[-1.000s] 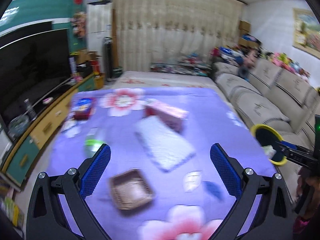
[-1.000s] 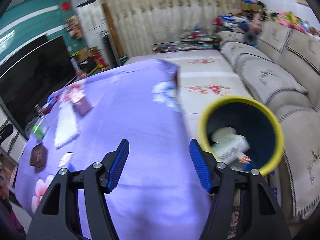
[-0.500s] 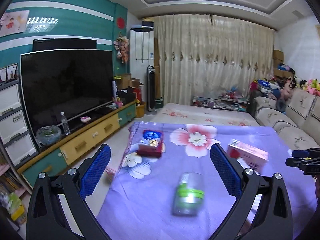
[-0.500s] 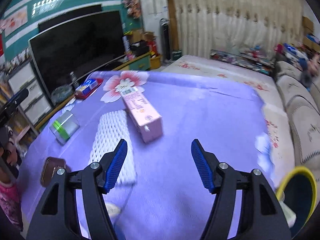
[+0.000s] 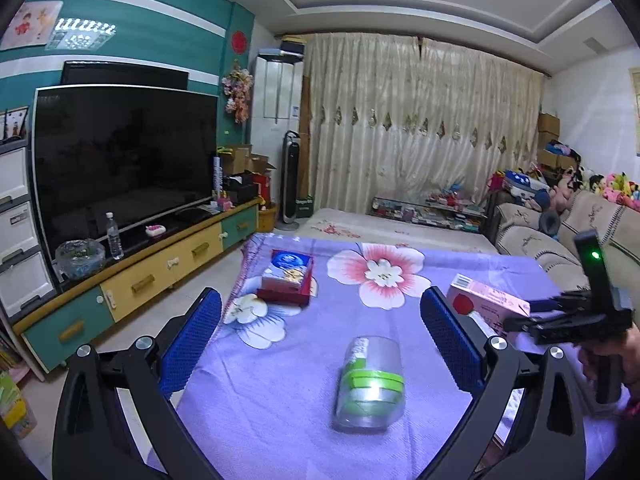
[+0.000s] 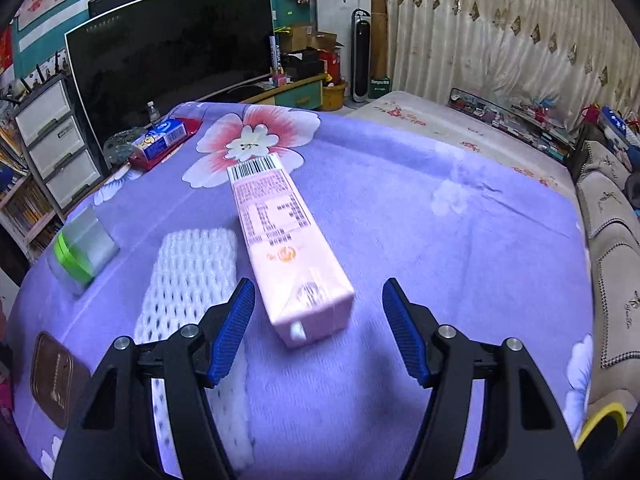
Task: Collect trash
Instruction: 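Move the right gripper to the pink carton and grasp it, then carry the pink carton over the bin and open the right gripper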
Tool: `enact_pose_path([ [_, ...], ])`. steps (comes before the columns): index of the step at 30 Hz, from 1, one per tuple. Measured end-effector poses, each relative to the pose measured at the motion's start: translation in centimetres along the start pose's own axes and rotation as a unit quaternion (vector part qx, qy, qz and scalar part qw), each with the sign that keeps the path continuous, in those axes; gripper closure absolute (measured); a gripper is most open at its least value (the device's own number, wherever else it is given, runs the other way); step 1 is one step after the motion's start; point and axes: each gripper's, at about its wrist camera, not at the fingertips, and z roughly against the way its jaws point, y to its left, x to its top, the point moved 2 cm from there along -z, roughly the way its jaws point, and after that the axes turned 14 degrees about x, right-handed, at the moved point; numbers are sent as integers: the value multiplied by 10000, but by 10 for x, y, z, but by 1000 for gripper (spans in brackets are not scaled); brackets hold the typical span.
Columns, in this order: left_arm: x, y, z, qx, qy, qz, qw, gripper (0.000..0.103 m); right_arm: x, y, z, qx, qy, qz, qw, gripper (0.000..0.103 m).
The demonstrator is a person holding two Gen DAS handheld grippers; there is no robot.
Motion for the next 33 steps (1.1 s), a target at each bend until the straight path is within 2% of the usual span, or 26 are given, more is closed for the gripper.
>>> enact_pose_path([
  [3,-2,-4,1,-73,11,-36,10000,5,4,-1,-7,49,-34,11,10000,40],
  [5,-4,-7,1,-108,-10,-77,9999,5,4,-3,-11,169,-40,-63,9998,56],
  [11,-7,-12,7,-139,-63,-101,9998,5,1,-1,-7,274,-149,-127,9994,65],
  [17,-7,-11,12,-110,-72,-120,9998,5,-1,4,20,-7,-287,-281,9992,66],
  [23,-10,-17,11,-124,-43,-229,9997,5,-22,9,89,-81,-906,-719,9933,66],
  [25,-12,-20,12,-144,-65,-261,9995,5,-40,2,119,-236,-1194,-956,9880,66],
  [29,-12,-22,16,-180,-135,-292,9993,5,-84,-26,175,-880,-1579,-1508,9719,66],
  [33,-12,-21,18,-191,-147,-274,9993,5,-140,-73,223,-1893,-1637,-2211,9426,66],
])
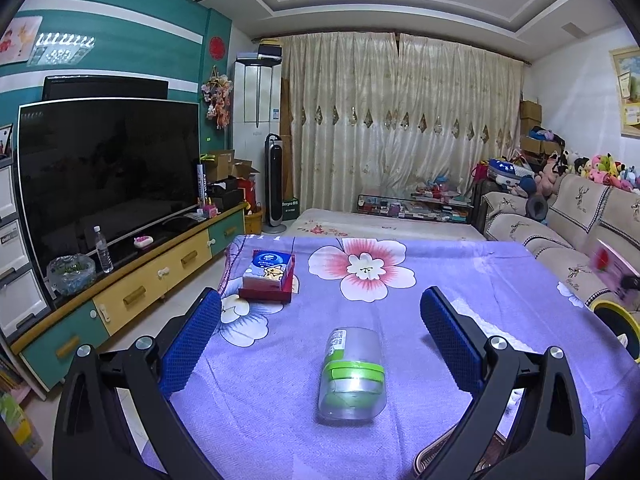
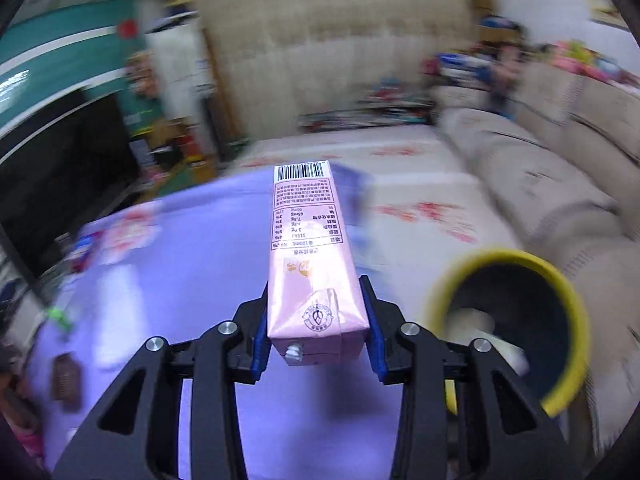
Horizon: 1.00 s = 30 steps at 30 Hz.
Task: Collect trash
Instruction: 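Carry the pink carton over the bin and open the right gripper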
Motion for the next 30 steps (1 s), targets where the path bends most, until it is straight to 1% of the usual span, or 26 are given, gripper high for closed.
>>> enact_pose_path([
  [3,0,1,1,-9,0,41,10000,5,-16,-56,12,-665,78,-542,9963,66],
  [5,-1,1,1,-6,12,45,10000,5,-26,-84,12,-912,201,-795,9925,66],
  [7,-2,1,2,11,23,38,10000,5,-36,-106,8,-1022,397,-1016,9888,66],
  [10,-2,-1,1,41,42,0,10000,5,-49,-118,6,-757,562,-1231,9879,66],
  [13,-2,-2,0,34,67,-22,10000,5,-60,-124,5,-1038,694,-1195,9849,66],
  [16,-2,-2,0,9,59,-36,10000,5,-65,-134,6,-1241,695,-1293,9813,66],
  [18,-2,-4,1,14,49,-50,10000,5,-65,-143,8,-1518,664,-1275,9779,66],
  [22,-2,-4,1,-12,76,-30,10000,5,-61,-156,-5,-1869,716,-1213,9722,65],
  [24,-2,-4,1,-28,79,-31,10000,5,-61,-165,-12,-1956,785,-1198,9702,65],
  [25,-1,-4,1,-37,78,-32,10000,5,-61,-169,-15,-1992,773,-1221,9693,62],
  [26,-1,-3,1,-46,79,-37,10000,5,-59,-170,-18,-2027,768,-1236,9684,57],
  [30,-1,-4,-1,-30,106,-88,9999,5,-57,-166,-10,-2101,546,-1222,9685,56],
])
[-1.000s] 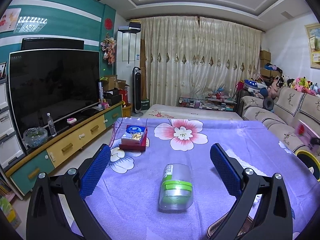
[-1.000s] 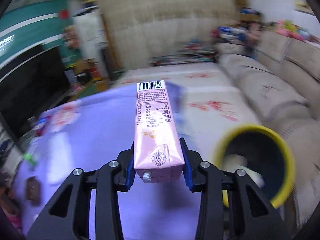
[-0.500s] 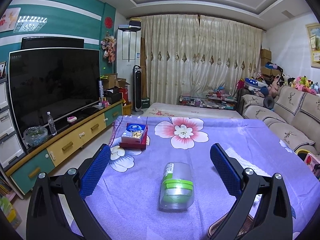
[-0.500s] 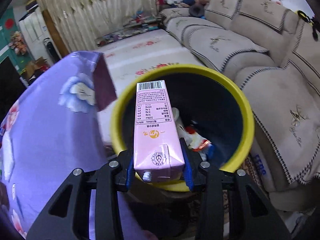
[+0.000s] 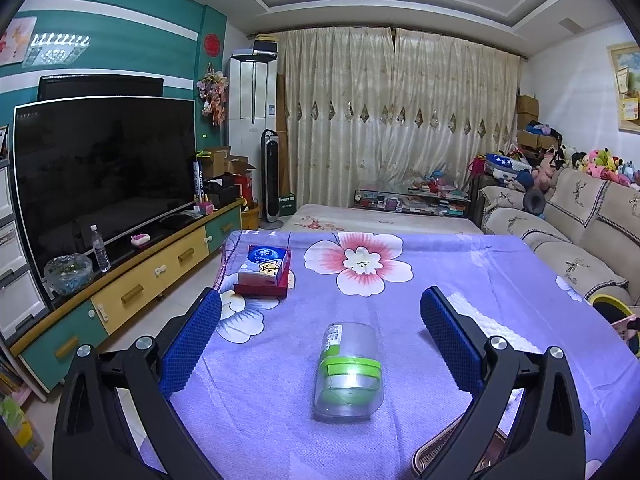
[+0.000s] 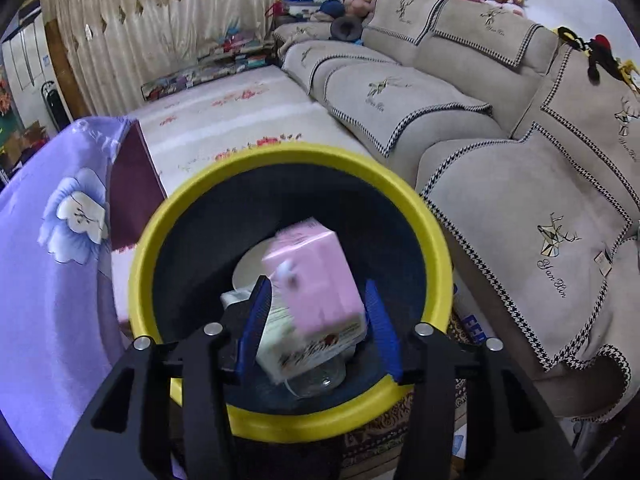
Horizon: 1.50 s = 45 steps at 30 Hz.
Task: Collect trash
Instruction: 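Carry the pink carton over the bin and open the right gripper, then grasp the brown plastic tray on the table with the left gripper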
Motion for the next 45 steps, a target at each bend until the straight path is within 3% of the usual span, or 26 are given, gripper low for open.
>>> enact_pose_path([
  [7,-1,-8,2,-115,-55,-157,9998,5,-8,22,42,279,-404,150,9987,53],
  [10,-2,-15,5,-331,-60,-289,9990,5,-14,35,60,460,-554,268,9970,52],
  [15,-3,-29,15,-453,88,-544,9975,5,-16,54,80,765,-626,434,9942,51],
  [22,-20,-45,29,-340,790,-847,9927,5,-21,60,93,1029,-675,438,9914,50],
  [27,-51,-46,21,-406,1621,-863,9822,6,-27,57,100,1217,-679,366,9896,50],
  [32,-71,-48,8,-321,2231,-736,9715,31,-30,54,107,1309,-710,343,9883,49],
  [36,-83,-49,0,-286,2582,-597,9638,45,-31,54,108,1371,-693,353,9875,49],
  [39,-89,-51,-6,-277,2744,-579,9595,59,-31,53,108,1409,-686,350,9870,49],
  [45,-89,-56,-6,-319,2745,-586,9593,82,-32,51,106,1441,-675,309,9868,49],
])
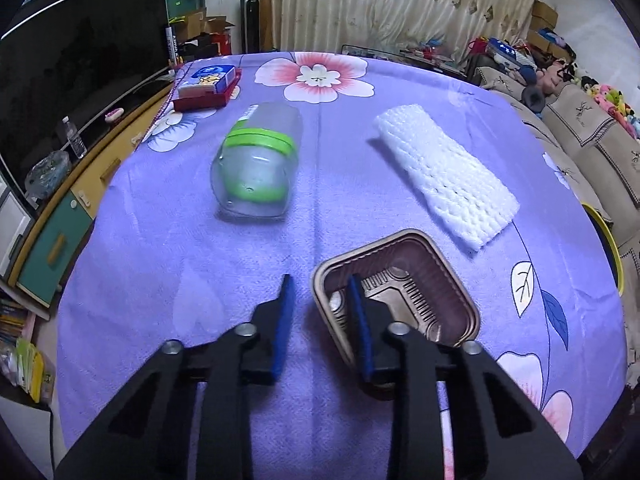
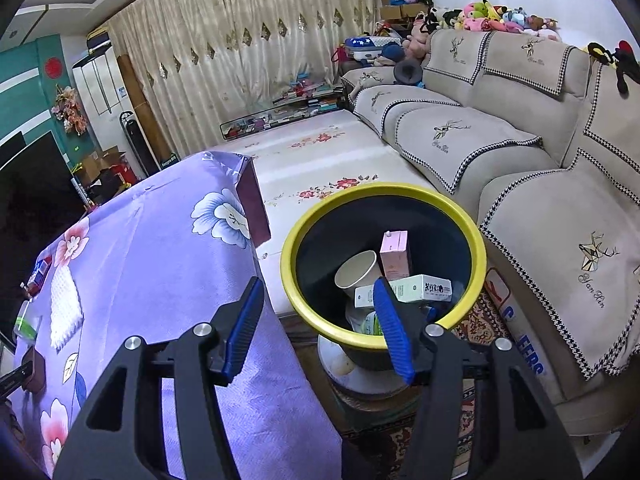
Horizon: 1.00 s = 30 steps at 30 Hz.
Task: Collect trash
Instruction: 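Grasp the brown plastic tray on the table with the left gripper, then carry the brown tray over the bin and open the left gripper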
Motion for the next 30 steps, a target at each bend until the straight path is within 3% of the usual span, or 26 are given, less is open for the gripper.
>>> enact_pose_path([
  [1,0,-2,0,-17,-12,-25,10000,88,1,0,0,8,1,-1,10000,49],
  [20,6,-43,31,-436,-435,-373,9974,91,4,-7,11,77,-138,-80,9998,49],
  [30,30,-107,60,-999,-725,-810,9890,91,8,-28,29,11,-335,-239,9992,49],
])
